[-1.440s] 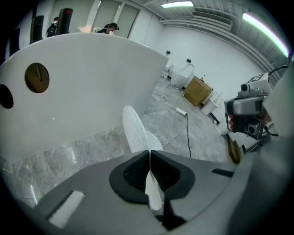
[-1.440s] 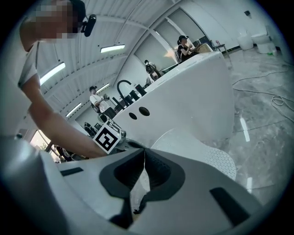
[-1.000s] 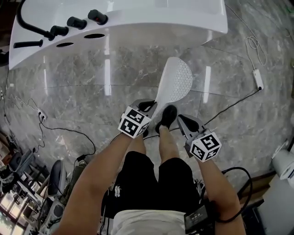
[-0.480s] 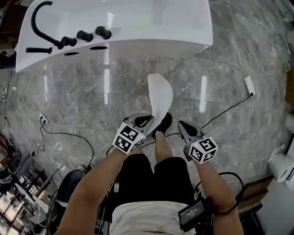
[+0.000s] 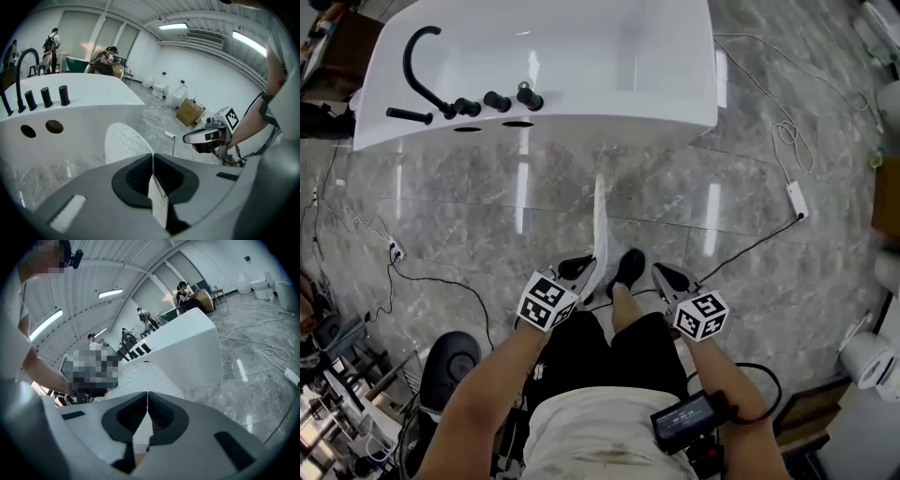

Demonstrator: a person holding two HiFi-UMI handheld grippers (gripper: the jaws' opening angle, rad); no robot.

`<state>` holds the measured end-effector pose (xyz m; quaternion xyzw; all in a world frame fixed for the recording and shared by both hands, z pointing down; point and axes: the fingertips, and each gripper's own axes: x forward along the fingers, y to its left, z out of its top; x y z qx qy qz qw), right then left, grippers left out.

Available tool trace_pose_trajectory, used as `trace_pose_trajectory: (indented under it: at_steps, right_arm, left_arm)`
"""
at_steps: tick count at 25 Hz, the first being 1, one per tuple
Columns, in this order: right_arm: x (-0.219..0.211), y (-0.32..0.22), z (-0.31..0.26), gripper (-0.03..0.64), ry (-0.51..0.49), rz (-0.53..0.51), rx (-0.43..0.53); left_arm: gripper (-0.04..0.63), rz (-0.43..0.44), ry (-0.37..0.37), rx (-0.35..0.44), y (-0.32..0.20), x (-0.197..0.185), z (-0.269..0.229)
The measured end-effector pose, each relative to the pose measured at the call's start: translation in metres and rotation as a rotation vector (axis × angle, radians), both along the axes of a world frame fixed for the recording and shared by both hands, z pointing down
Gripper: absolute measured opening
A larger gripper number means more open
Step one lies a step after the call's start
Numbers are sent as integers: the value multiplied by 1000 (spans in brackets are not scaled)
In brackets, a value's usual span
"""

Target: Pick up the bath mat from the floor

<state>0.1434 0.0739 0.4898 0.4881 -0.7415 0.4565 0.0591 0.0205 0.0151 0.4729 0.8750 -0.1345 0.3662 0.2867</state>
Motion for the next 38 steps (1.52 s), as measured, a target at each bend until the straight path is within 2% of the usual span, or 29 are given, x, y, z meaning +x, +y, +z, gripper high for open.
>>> trace_pose_trajectory:
  at_steps: [6,11,17,25,34,38]
  right_arm:
    - [4,-6,-34,6,2,-43,42]
    - [5,-33,-60,6,25,-72,90]
    - [15,-35,-91,6,40,-78,127]
    - [12,-31,-119,6,58,-70,151]
    - [2,-30,-147,6,95,-56,167]
    - [-2,-38,-167,6,112,-38,195]
  left_arm:
    - [12,-39,-5,39,-1,-10,-37]
    - [12,-70,1,93,-27,-22,-74]
    - [12,-152,40,139,-30,-26,-119]
    - [12,-254,101,116,-37,-47,-153]
    - [12,-249,133,138,-38,-64,-190]
    - [12,-284,166,147,-45,-82,-204]
